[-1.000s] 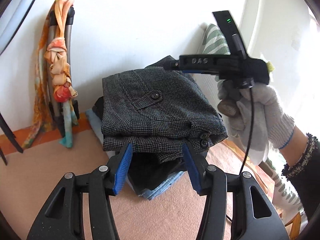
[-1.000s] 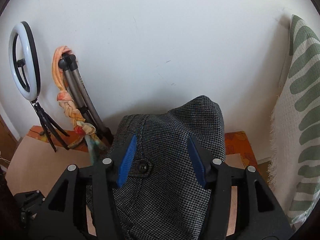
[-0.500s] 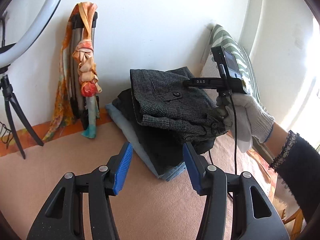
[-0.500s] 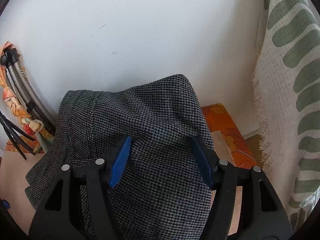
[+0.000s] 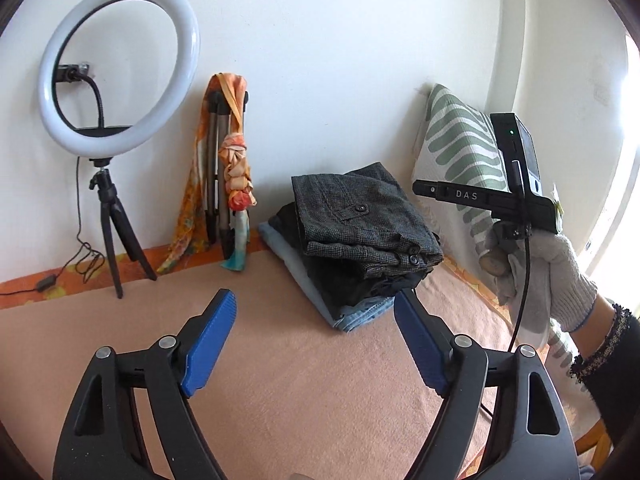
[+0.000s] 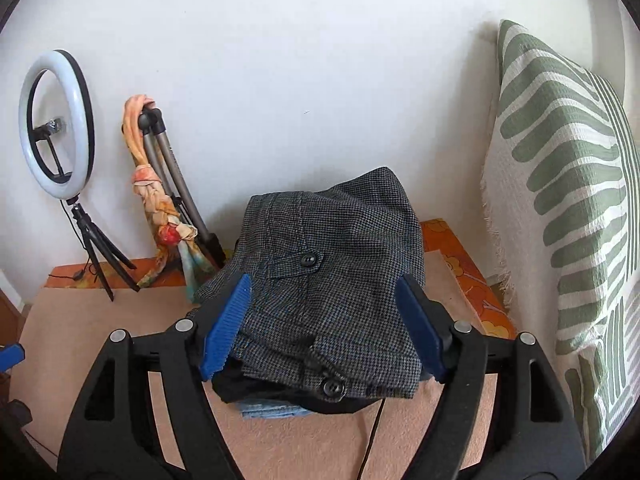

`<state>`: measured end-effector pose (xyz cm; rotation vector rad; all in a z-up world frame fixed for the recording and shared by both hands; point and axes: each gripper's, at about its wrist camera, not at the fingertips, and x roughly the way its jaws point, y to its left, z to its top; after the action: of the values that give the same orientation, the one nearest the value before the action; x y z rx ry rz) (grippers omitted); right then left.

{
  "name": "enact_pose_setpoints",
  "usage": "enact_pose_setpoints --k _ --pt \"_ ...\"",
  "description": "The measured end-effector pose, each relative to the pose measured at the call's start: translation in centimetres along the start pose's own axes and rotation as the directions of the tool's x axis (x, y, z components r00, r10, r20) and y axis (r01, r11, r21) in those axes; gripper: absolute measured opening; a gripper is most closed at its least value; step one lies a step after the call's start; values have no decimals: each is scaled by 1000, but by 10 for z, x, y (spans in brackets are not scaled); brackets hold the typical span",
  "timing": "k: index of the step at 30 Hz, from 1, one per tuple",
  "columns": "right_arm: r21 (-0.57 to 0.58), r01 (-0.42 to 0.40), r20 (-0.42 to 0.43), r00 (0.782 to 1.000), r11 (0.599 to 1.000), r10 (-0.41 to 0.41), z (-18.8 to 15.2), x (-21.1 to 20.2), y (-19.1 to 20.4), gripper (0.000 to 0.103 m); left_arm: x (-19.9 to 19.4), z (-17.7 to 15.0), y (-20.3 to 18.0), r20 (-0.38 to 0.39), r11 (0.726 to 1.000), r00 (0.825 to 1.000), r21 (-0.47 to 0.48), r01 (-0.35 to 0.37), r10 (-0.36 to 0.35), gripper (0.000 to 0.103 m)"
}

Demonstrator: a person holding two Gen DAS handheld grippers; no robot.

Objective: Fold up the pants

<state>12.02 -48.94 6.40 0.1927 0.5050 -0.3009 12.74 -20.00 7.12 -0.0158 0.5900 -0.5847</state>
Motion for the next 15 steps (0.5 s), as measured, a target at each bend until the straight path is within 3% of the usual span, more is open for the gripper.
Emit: enact_pose_setpoints --k 2,8,11,15 --pt "1 -5 5 1000 1000 5 -8 -18 11 85 -14 -6 1 -2 1000 1000 -4 -6 6 82" --pt "-37 -9 16 1000 999 10 -34 -66 55 86 -52 -21 6 17 999 999 6 -38 38 83" --pt "-45 -18 31 999 999 19 -48 -90 74 95 -68 -29 8 27 999 999 2 -45 45 83" --pt "-50 -13 63 998 999 16 -67 -118 96 95 -89 -41 7 52 998 997 22 -62 60 85"
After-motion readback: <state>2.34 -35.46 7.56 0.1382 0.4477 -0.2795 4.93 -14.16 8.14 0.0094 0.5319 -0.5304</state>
